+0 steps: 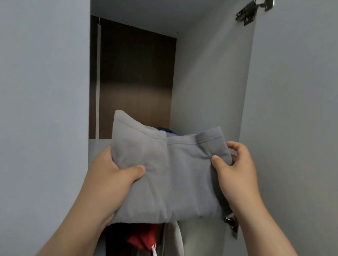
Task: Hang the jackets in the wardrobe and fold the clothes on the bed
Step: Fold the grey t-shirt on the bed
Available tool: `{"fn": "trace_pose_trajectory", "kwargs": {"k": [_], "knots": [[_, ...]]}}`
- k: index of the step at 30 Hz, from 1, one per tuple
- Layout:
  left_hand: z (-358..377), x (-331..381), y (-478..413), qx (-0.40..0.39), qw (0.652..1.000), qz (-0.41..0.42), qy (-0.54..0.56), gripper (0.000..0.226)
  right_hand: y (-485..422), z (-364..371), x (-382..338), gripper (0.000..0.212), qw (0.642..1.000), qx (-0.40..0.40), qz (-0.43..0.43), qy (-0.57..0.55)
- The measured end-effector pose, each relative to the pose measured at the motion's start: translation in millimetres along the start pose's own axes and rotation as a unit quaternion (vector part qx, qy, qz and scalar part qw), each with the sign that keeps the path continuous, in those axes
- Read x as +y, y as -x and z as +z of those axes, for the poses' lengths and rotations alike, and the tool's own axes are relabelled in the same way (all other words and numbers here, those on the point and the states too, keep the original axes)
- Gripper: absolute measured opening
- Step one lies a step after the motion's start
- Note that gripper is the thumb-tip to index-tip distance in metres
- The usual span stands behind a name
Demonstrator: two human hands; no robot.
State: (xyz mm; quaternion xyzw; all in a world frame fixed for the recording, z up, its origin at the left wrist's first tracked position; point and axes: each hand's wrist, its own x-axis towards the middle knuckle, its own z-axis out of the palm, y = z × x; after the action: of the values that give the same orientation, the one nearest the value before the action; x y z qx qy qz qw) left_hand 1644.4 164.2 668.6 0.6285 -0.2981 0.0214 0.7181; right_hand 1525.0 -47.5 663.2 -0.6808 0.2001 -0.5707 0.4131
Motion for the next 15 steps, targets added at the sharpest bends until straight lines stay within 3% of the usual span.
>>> {"fn": "trace_pose_trajectory", "kwargs": {"k": [6, 9, 13, 15], "knots": [[29.8, -1.0, -45.4, 0.045, 0.998, 0.023, 0.028, 0.033, -60.2, 25.1, 7.4, 0.017, 0.998, 0.037, -0.03, 0.051], [43.6, 1.6, -76.8, 0.081, 0.995, -0.008, 0.06, 0.045, -93.0, 40.2, 11.7, 0.018, 0.997, 0.027, -0.034, 0.061], [54.5, 5.8, -138.6, 0.129, 0.982, -0.072, 0.115, 0.055, -132.5, 67.0, 11.7, 0.019, 0.993, -0.053, -0.055, 0.095], [59.1, 8.6, -172.0, 0.146, 0.977, -0.099, 0.121, 0.054, -149.4, 80.5, 10.8, 0.047, 0.982, -0.14, -0.068, 0.111]]}}
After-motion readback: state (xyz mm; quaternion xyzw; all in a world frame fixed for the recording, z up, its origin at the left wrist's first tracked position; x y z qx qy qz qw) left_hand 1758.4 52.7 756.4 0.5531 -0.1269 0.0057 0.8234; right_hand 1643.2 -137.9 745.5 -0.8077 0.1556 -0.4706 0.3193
